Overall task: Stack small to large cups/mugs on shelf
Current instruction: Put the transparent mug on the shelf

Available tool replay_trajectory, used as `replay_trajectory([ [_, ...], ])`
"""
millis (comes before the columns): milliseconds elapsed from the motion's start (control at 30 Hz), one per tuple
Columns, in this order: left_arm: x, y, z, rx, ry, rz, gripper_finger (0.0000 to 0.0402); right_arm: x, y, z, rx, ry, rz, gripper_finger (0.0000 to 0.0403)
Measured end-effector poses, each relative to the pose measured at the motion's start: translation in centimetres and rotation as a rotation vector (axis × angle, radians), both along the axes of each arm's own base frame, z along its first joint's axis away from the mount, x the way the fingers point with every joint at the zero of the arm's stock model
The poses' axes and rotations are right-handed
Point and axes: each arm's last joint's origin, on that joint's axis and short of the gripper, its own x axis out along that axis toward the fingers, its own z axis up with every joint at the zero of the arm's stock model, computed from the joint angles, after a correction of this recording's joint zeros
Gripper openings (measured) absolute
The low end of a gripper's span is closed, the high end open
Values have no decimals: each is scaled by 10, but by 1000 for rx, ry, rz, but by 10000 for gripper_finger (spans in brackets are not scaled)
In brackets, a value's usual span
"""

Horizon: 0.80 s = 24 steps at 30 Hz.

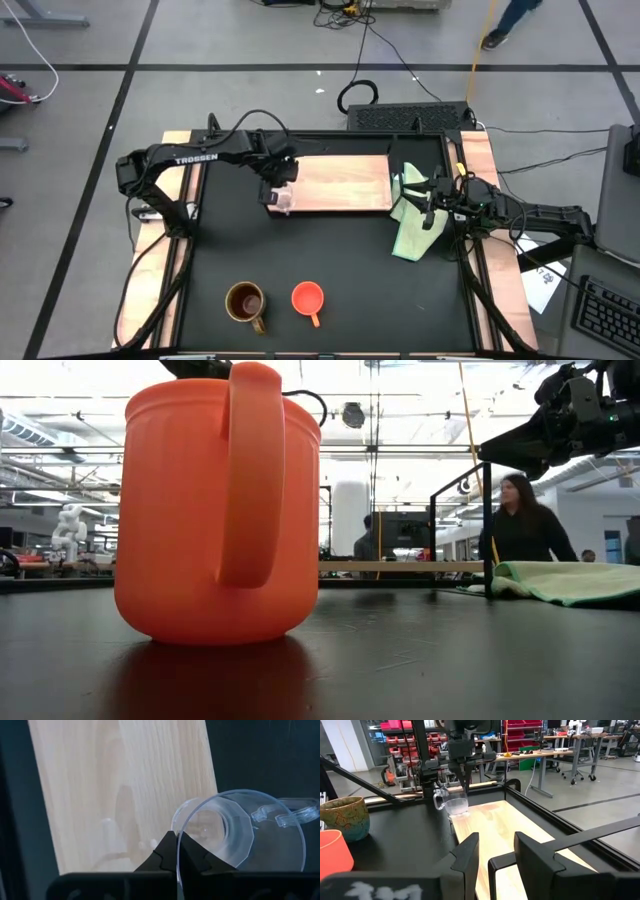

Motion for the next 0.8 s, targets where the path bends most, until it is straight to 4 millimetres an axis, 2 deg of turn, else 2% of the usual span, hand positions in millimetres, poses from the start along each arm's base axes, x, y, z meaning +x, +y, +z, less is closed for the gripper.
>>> replay_trajectory([
  [800,-1,9,-1,48,-5,37,5,0,0,1,-1,-15,0,116],
])
